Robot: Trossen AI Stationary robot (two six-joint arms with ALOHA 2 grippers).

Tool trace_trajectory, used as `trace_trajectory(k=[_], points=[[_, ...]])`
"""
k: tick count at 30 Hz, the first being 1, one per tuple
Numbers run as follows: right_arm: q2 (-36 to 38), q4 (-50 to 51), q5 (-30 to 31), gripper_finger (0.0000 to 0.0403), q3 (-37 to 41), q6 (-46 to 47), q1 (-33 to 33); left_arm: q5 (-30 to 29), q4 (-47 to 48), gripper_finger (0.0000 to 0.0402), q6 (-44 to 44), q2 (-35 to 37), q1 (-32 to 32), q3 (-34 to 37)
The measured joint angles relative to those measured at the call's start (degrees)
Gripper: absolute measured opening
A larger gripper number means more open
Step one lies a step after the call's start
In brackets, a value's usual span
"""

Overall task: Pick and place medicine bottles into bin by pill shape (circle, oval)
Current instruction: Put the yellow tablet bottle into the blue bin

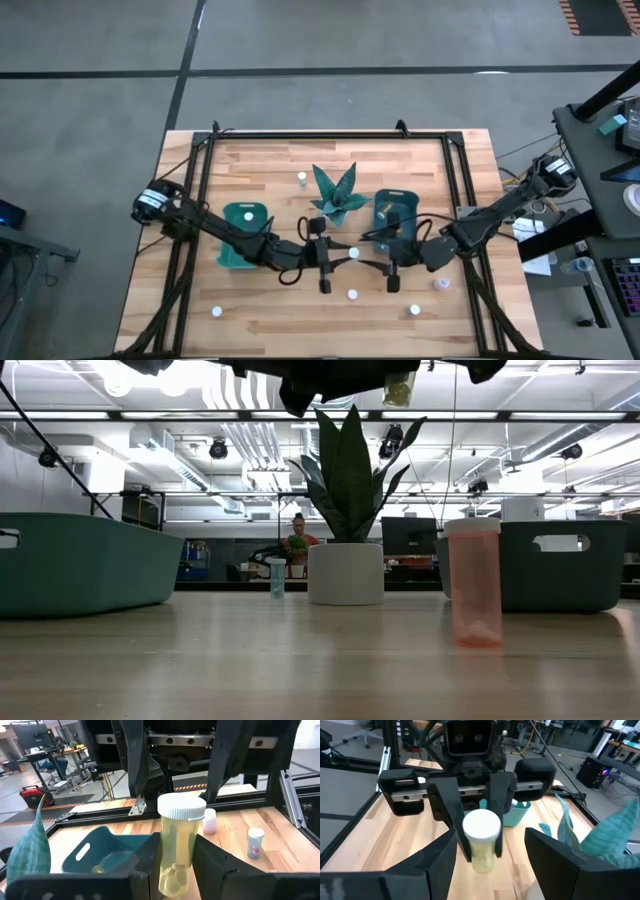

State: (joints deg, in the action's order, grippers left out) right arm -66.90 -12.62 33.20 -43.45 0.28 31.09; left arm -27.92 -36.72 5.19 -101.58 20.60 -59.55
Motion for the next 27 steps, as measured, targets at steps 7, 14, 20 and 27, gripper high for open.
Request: trace_trajectory(k=[7, 14, 20, 27], points=[[-4.1, 0.0, 2.5, 0.0223, -3.4, -1.0, 0.0, 0.0, -0.2, 0.0075, -0.1, 0.0, 0.0, 0.0], [-5.2, 0.0, 3.4, 0.0221, -4.7, -1.7, 0.0, 0.0, -0.4, 0.0075, 0.0, 0.0, 0.0, 0.0], [-5.3, 0.0, 3.4, 0.0182, -4.8, -1.3, -0.1, 0.0, -0.6, 0.0075, 0.0, 0.0, 0.0, -0.1], [-5.3, 0.0, 3.3, 0.012, -4.8, -0.8, -0.1, 0.0, -0.6, 0.0075, 0.0, 0.0, 0.0, -0.1]])
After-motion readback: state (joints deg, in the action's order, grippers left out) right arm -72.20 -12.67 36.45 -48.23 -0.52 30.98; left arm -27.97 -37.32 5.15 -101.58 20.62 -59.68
